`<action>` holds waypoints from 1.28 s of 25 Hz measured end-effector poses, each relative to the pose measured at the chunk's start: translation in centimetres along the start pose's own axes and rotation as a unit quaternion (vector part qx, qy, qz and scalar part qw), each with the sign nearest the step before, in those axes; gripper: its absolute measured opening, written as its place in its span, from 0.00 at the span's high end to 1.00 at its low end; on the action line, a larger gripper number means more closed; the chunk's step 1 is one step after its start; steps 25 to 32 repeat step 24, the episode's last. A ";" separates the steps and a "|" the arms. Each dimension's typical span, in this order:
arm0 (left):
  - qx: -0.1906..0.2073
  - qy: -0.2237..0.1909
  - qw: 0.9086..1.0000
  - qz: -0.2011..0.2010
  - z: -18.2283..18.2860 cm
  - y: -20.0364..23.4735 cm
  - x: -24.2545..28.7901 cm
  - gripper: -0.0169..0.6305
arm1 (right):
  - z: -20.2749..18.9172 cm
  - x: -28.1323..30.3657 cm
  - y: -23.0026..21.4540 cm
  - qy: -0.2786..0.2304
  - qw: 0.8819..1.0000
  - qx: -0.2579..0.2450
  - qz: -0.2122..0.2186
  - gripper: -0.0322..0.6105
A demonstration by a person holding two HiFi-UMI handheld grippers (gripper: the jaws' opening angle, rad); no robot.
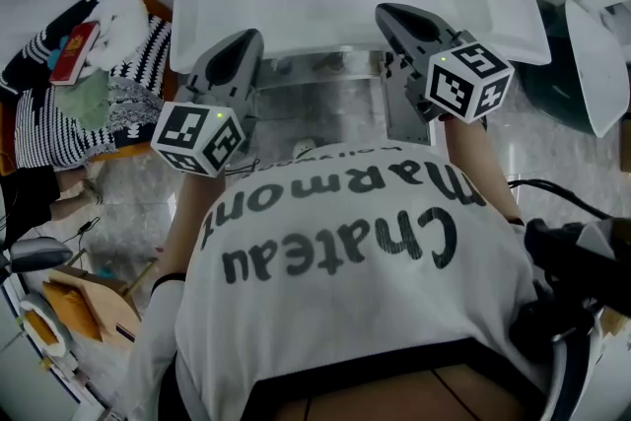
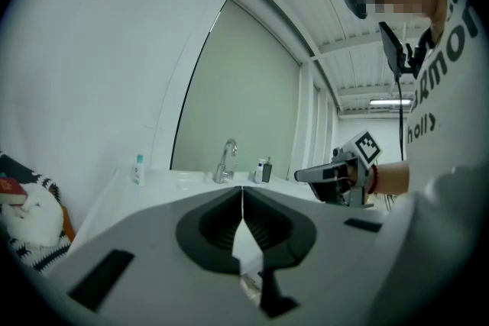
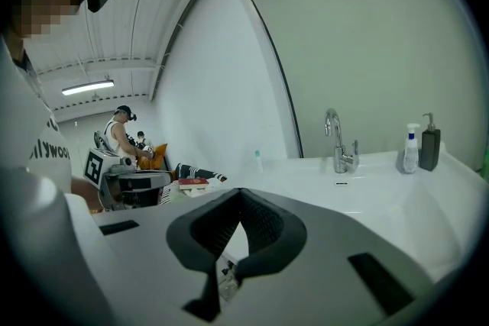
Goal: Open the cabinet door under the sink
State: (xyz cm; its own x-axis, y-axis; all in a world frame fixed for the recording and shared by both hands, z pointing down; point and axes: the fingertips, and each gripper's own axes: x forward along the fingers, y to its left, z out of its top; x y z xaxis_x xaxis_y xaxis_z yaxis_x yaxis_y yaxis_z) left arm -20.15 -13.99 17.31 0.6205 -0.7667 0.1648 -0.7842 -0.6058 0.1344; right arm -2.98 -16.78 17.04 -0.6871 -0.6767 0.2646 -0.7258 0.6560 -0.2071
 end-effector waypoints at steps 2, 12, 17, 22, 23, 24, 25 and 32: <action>0.000 -0.001 1.000 0.000 0.0 0.0 0.1 0.96 | -0.1 0.1 0.1 0.003 1.000 -0.006 0.000 0.93; 0.005 -0.002 1.000 -0.005 0.1 -0.5 0.4 0.96 | -0.5 -0.1 0.0 0.007 1.000 -0.008 0.001 0.93; 0.002 0.002 1.000 -0.004 -0.2 -0.5 0.4 0.96 | -0.6 -0.1 0.0 0.008 1.000 -0.008 -0.001 0.93; 0.004 0.000 1.000 -0.005 -0.1 -0.6 0.4 0.96 | -0.6 -0.3 -0.1 0.006 1.000 -0.005 -0.003 0.93; 0.004 0.001 1.000 -0.005 -0.1 -0.6 0.4 0.96 | -0.6 -0.3 -0.1 0.006 1.000 -0.005 -0.003 0.93; 0.005 0.001 1.000 -0.005 -0.2 -0.6 0.3 0.96 | -0.6 -0.3 -0.1 0.005 1.000 -0.005 -0.003 0.93; 0.005 0.001 1.000 -0.005 -0.2 -0.6 0.3 0.96 | -0.6 -0.3 -0.1 0.005 1.000 -0.005 -0.003 0.93; 0.005 0.001 1.000 -0.005 -0.2 -0.6 0.3 0.96 | -0.6 -0.3 -0.1 0.005 1.000 -0.005 -0.003 0.93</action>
